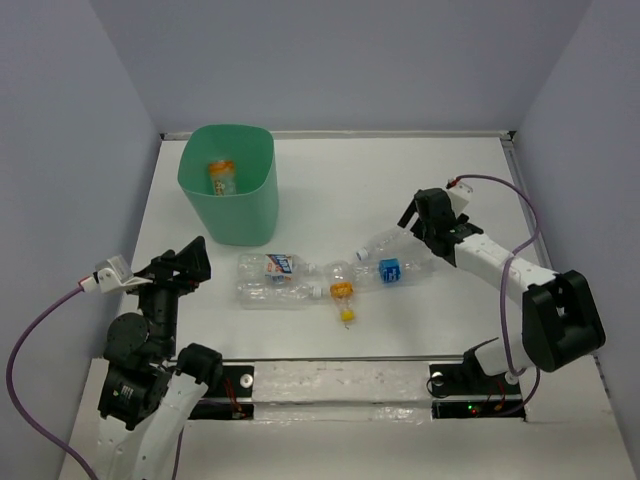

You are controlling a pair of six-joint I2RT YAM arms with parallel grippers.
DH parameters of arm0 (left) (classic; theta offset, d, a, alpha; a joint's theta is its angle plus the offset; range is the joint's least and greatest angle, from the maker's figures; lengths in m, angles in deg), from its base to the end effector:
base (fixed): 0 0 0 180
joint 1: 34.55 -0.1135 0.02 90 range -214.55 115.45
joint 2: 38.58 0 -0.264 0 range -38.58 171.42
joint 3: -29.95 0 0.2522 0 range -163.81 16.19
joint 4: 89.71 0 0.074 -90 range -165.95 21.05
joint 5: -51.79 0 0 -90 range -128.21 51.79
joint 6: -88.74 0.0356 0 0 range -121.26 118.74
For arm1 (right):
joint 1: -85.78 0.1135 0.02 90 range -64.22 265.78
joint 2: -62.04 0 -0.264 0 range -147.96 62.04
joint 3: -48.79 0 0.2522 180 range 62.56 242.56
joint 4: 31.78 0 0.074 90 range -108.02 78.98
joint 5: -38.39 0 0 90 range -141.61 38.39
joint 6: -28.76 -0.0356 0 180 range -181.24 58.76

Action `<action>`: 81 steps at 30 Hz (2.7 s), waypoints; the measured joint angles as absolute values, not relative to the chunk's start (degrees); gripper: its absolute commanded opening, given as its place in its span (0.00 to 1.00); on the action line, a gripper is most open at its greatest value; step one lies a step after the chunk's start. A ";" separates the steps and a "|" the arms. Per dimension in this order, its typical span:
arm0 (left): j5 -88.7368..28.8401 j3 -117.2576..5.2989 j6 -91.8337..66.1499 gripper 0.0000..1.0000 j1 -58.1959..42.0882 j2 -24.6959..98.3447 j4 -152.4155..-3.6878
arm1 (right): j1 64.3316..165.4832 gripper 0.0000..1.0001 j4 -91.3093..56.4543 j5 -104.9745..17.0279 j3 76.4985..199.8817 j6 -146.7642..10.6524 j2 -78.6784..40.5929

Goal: Put the plastic bottles in the bin

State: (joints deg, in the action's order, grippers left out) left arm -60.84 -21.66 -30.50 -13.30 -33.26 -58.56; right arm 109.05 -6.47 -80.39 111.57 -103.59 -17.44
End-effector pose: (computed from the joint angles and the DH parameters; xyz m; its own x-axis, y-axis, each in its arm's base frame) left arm 0.0372 0.0002 0.3482 0.2181 -0.5686 -0.7932 0.1088 0.8219 -0.5592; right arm 0.2746 0.0994 0.2302 -0.4663 0.4422 -0.7662 0.4011 0.8776 0.2624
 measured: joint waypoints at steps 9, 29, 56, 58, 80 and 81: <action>-60.65 -21.63 -30.41 0.99 -13.30 -33.26 -58.58 | 107.87 0.98 -6.43 -77.00 113.91 -105.69 -25.09; -60.51 -21.63 -30.23 0.99 -13.28 -33.50 -58.58 | 105.99 0.67 -11.17 -70.99 119.22 -111.28 -36.48; -62.57 -21.63 -30.61 0.99 -13.28 -33.52 -58.39 | 127.54 0.63 -43.96 -71.86 143.57 -83.31 -29.58; -63.18 -21.63 -30.71 0.99 -13.28 -33.59 -58.21 | 129.96 0.63 -47.02 -70.33 152.05 -79.17 -35.37; -63.92 -21.63 -30.85 0.99 -12.51 -34.00 -58.10 | 137.00 0.92 -30.93 -54.97 192.64 -60.86 -67.54; -63.92 -21.63 -30.85 0.99 -12.53 -34.00 -58.10 | 137.05 0.90 -30.34 -54.64 189.75 -60.57 -65.22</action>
State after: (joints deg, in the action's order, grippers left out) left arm -63.92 -21.63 -30.85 -12.53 -34.00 -58.10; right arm 137.05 -30.34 -54.64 189.75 -60.57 -65.22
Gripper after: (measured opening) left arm 0.989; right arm 0.980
